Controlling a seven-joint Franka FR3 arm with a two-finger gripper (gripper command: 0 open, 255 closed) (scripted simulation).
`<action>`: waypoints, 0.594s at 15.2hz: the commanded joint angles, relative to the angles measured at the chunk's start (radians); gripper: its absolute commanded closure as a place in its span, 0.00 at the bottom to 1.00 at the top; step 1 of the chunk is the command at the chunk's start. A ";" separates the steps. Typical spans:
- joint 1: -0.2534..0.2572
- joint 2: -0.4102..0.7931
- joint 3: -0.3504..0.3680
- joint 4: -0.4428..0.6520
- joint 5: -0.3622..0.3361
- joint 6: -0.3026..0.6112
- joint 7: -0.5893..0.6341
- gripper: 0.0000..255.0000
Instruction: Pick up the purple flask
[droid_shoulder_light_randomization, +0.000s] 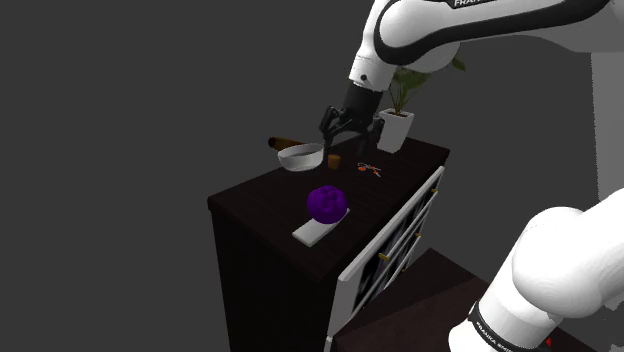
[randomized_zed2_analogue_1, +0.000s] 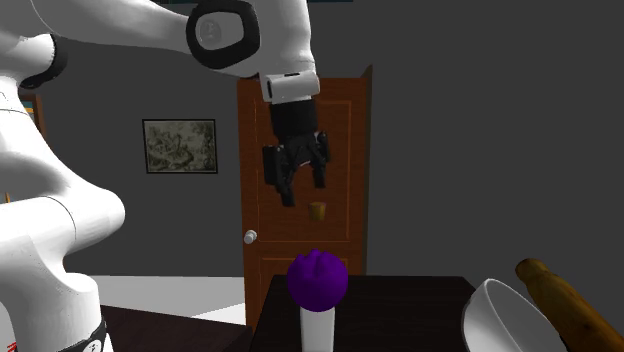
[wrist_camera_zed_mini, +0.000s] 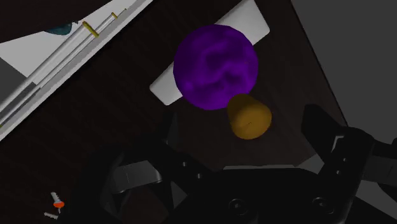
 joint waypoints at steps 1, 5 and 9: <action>0.004 0.045 0.022 0.016 0.021 0.041 0.049 0.00; 0.006 0.052 0.026 -0.032 0.027 0.095 0.041 0.00; 0.008 0.061 0.029 -0.072 0.033 0.144 0.033 0.00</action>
